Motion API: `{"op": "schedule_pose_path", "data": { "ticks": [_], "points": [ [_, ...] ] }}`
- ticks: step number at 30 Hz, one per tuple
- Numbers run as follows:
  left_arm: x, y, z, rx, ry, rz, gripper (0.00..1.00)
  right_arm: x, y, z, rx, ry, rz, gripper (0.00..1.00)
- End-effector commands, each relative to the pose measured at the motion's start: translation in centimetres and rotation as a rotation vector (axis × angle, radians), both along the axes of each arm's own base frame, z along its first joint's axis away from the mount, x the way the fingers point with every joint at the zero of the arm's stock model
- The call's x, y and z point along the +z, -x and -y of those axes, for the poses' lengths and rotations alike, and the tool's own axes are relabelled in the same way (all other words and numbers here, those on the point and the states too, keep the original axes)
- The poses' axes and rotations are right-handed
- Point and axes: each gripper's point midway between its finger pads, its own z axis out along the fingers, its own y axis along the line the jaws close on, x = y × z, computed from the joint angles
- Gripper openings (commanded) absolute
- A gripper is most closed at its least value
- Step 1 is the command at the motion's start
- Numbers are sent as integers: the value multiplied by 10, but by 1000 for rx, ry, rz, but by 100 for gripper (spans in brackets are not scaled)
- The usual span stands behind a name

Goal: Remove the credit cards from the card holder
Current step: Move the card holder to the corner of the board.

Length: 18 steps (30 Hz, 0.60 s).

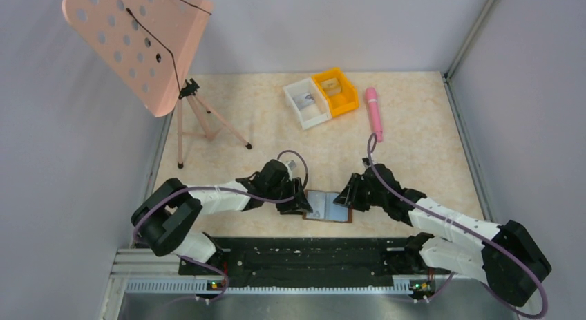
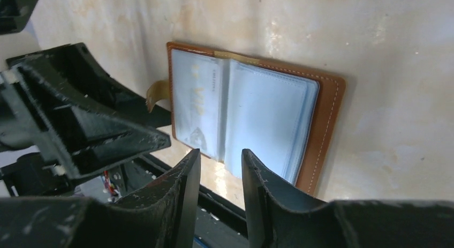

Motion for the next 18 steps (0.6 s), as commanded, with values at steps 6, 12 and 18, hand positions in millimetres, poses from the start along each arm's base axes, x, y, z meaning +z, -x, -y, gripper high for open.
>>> {"op": "schedule_pose_path", "data": {
  "ticks": [6, 12, 18],
  "points": [
    [29, -15, 6, 34, 11, 123, 52, -2, -6, -9, 18, 29, 15, 35],
    [44, -33, -21, 91, -125, 241, 55, 1, -1, -34, 38, 49, 34, 39],
    [48, -45, -20, 56, -140, 260, 56, -1, -7, -49, 27, 129, 53, 49]
  ]
}}
